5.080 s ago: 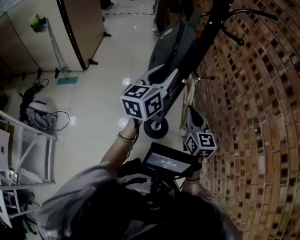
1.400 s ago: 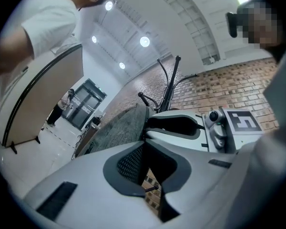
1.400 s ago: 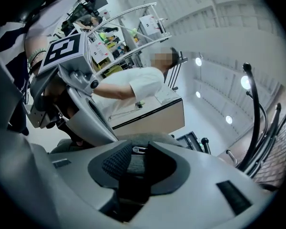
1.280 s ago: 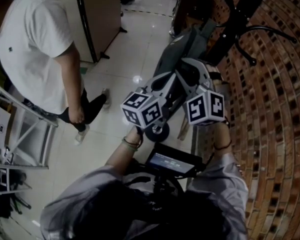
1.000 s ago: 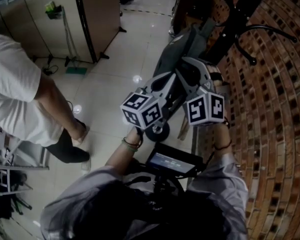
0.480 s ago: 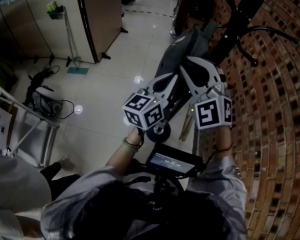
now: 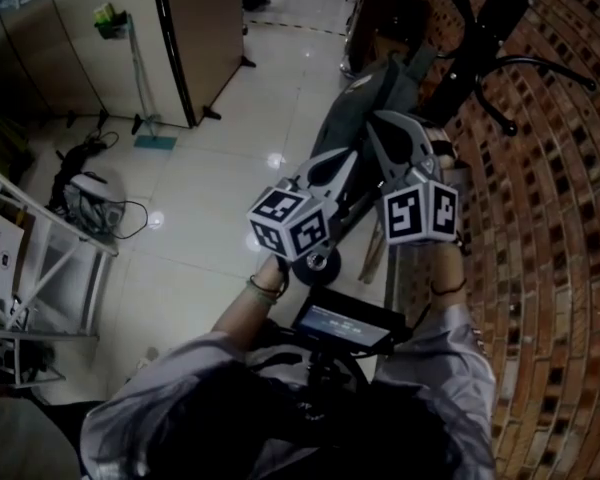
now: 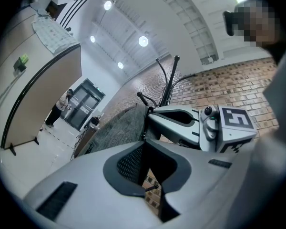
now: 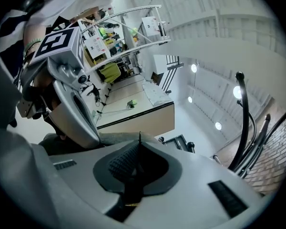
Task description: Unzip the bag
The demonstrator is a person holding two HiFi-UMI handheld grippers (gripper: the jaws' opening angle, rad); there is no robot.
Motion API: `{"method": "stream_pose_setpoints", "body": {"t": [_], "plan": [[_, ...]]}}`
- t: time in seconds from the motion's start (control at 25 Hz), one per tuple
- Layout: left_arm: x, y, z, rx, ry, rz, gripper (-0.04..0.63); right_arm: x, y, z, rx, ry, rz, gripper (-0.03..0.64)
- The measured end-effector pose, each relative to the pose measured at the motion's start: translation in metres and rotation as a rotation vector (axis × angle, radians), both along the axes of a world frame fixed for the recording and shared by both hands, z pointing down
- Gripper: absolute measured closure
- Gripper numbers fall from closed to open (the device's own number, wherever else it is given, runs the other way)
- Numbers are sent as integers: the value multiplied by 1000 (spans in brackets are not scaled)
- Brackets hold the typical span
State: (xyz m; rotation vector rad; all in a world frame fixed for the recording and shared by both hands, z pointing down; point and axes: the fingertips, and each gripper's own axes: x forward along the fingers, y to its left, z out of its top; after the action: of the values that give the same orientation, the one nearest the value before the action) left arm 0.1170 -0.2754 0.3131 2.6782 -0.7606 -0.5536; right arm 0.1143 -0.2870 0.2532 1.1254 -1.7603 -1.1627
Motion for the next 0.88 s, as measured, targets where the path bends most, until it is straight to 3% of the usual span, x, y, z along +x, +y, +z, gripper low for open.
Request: {"method": "stream_pose_setpoints", "body": {"t": [0.2, 0.88], "plan": [[-1, 1, 1, 7, -16, -2, 586, 1, 0, -4, -25, -91, -15, 603], [-6, 5, 16, -8, -39, -1, 586, 8, -4, -18, -51, -211, -41, 601]]}}
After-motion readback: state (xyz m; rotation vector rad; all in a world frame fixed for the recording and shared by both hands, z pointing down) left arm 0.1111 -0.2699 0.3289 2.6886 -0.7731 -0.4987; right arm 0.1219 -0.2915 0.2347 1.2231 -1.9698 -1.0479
